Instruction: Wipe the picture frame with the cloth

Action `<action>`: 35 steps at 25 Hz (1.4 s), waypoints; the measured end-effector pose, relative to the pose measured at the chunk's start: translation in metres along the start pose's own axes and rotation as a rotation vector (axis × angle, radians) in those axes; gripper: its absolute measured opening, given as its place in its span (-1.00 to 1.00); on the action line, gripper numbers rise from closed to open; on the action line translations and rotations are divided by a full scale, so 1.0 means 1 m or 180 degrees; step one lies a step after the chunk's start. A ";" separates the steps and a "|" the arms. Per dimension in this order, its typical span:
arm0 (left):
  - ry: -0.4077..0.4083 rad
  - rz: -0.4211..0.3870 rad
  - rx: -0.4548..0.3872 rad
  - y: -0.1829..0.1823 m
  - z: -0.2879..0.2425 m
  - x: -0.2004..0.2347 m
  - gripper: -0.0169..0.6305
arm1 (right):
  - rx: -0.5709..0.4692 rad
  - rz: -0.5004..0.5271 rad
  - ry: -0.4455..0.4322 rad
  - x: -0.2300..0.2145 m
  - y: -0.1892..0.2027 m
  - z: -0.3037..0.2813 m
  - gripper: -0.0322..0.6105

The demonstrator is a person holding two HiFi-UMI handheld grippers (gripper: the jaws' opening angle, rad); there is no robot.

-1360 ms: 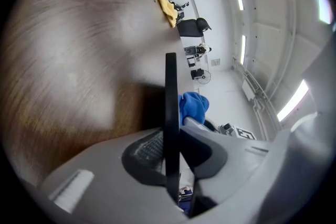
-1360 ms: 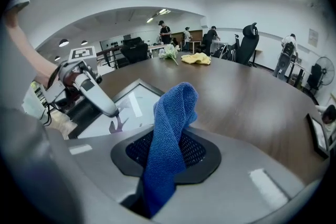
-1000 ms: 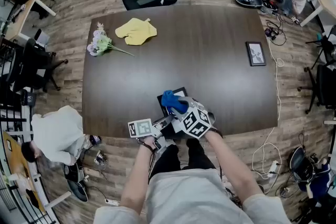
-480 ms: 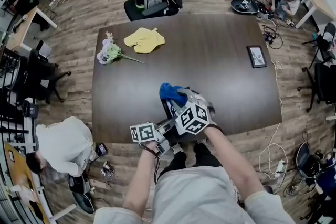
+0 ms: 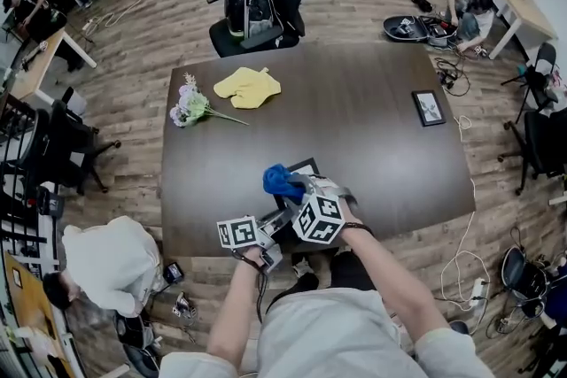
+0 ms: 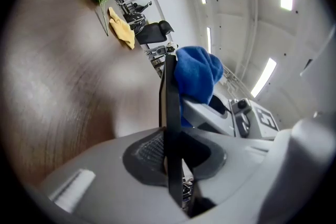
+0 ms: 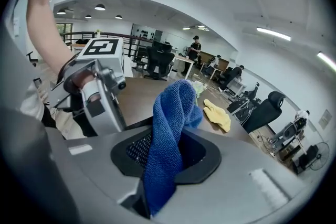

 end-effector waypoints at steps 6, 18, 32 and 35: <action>0.0051 -0.0065 -0.0026 -0.007 0.019 0.001 -0.63 | 0.0024 0.0206 -0.0154 0.019 -0.003 0.002 -0.63; 0.0153 -0.0070 -0.0160 -0.005 0.065 -0.003 -0.63 | 0.0325 0.0000 0.0380 0.000 0.022 -0.004 -0.62; 0.0156 0.0059 -0.0109 -0.002 0.059 -0.008 -0.63 | 0.0177 -0.0215 0.0516 -0.018 -0.019 -0.018 -0.62; 0.0122 0.0021 -0.0103 -0.005 0.059 -0.005 -0.63 | 0.0062 -0.0110 0.0367 -0.013 -0.037 -0.023 -0.62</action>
Point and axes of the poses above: the fingertips, and each gripper's own axes: z backward along the fingers, x to its left, y out of its underside, the point moved 6 cm from there along z, backward along the fingers, and after that the axes turned 7 degrees about z, right-handed, at the moved point
